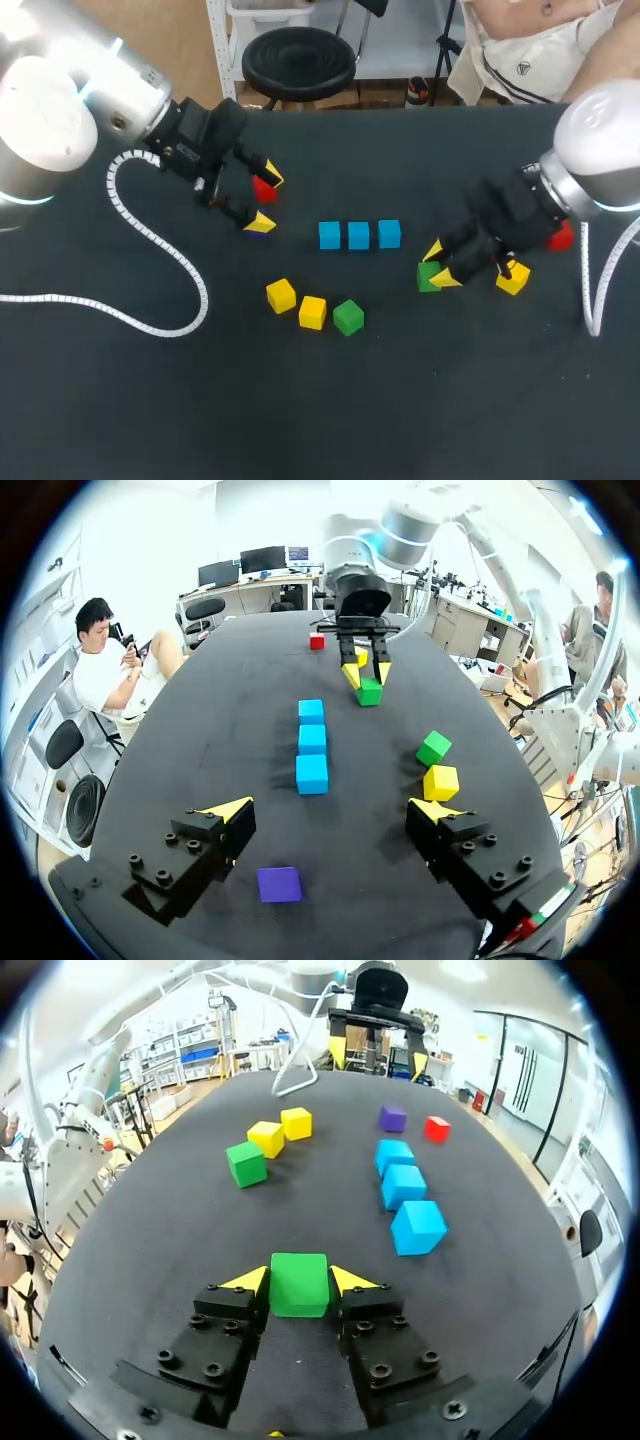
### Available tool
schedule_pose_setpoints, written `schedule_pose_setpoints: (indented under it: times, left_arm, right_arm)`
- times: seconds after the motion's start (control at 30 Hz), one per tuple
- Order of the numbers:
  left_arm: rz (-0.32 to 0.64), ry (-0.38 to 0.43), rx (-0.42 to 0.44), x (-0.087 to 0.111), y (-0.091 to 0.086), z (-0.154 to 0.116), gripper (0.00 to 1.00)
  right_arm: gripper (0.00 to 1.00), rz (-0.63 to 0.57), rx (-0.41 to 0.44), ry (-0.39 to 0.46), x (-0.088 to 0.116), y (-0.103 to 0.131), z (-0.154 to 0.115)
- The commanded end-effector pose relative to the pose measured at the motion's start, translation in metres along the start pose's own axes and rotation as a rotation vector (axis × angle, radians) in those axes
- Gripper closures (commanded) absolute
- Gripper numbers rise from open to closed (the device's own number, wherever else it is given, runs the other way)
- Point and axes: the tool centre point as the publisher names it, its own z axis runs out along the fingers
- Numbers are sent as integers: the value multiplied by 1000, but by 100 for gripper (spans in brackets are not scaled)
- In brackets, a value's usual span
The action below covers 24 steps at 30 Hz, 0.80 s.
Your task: Place the blue cubes, place green cubes on the blue cubes, place the yellow cubes on the green cubes, then place the red cubes on the yellow cubes, and place purple cube on the red cubes.
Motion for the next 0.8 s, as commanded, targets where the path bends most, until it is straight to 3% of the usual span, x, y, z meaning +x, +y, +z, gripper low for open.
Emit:
schedule_pose_setpoints:
  times: [0.03,0.47,0.63,0.8]
  left_arm:
    - [2,-2,-2,1,-1,-1,0]
    - [2,-2,-2,1,-1,-1,0]
    - [2,-2,-2,1,-1,-1,0]
    - [2,-2,-2,1,-1,-1,0]
  right_arm:
    - [100,-5,25,4,-6,2,-8]
    - [100,69,70,58,-29,-23,-20]
    - [100,33,74,75,-39,-31,-20]
    - [100,-30,90,40,-50,-37,-22]
